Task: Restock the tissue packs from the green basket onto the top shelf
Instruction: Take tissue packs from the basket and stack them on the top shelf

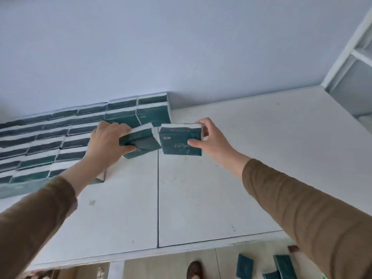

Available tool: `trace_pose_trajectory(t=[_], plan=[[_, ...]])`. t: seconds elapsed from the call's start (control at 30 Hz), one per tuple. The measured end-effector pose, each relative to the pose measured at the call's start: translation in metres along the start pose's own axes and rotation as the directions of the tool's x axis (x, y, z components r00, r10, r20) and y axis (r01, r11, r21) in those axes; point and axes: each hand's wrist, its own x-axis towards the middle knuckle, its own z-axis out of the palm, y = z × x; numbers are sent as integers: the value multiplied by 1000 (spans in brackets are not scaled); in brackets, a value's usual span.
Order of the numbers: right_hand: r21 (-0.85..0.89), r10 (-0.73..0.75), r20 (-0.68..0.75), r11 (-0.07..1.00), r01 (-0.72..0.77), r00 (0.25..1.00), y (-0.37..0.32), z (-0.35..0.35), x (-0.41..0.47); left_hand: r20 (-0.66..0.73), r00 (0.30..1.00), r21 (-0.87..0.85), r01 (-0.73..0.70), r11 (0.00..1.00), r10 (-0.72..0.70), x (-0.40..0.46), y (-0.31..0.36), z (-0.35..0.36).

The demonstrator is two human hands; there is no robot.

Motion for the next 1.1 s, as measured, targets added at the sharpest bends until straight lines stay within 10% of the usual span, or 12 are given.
trace_pose_trajectory(t=[0.73,1.1], plan=[[-85,81,-264,991,-107,961,3,124,103,-52,997,234,-45,971,59,75,-85,40],[-536,-76,-198,843,-42,977,28,-41,-63,-41,945,-113,-327,938,325,-3,131,62]])
